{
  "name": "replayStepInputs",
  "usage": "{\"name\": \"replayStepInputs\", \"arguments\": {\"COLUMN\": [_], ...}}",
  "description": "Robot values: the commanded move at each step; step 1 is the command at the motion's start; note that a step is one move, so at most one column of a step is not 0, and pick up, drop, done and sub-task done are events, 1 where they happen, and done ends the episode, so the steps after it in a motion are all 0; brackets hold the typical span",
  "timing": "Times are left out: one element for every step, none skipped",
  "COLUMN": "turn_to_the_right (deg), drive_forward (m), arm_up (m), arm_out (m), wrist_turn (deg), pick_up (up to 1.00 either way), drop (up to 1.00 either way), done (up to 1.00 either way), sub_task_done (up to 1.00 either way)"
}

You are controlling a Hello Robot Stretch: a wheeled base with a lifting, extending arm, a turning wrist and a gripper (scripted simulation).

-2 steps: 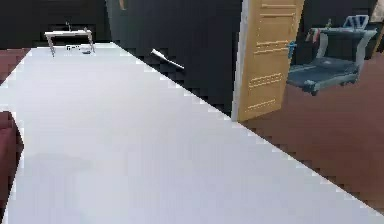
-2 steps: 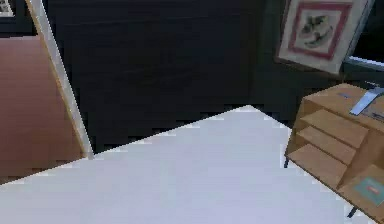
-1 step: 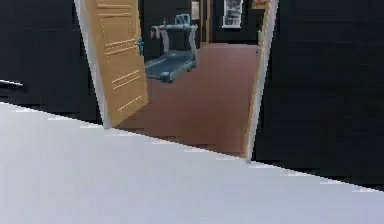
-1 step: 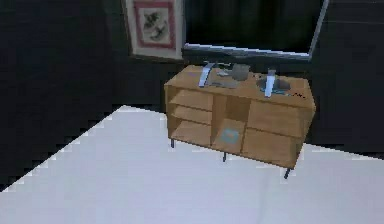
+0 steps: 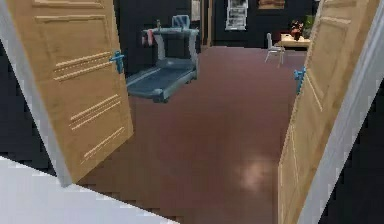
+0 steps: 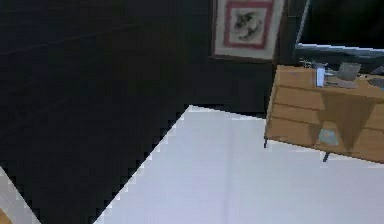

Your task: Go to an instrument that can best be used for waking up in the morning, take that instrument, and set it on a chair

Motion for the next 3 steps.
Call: {"name": "replayStepInputs", "arguments": {"turn_to_the_right": [3.0, 0.0, 24.0], "drive_forward": [0.0, 0.7, 0.0], "arm_up": [0.0, 0.0, 0.0], "arm_out": [0.0, 0.0, 0.0], "wrist_turn": [0.0, 0.0, 0.0], "pick_up": [0.0, 0.0, 0.0], "drop": [0.0, 0.0, 0.0], "done": [0.0, 0.0, 0.0], "sub_task_done": [0.0, 0.0, 0.0]}}
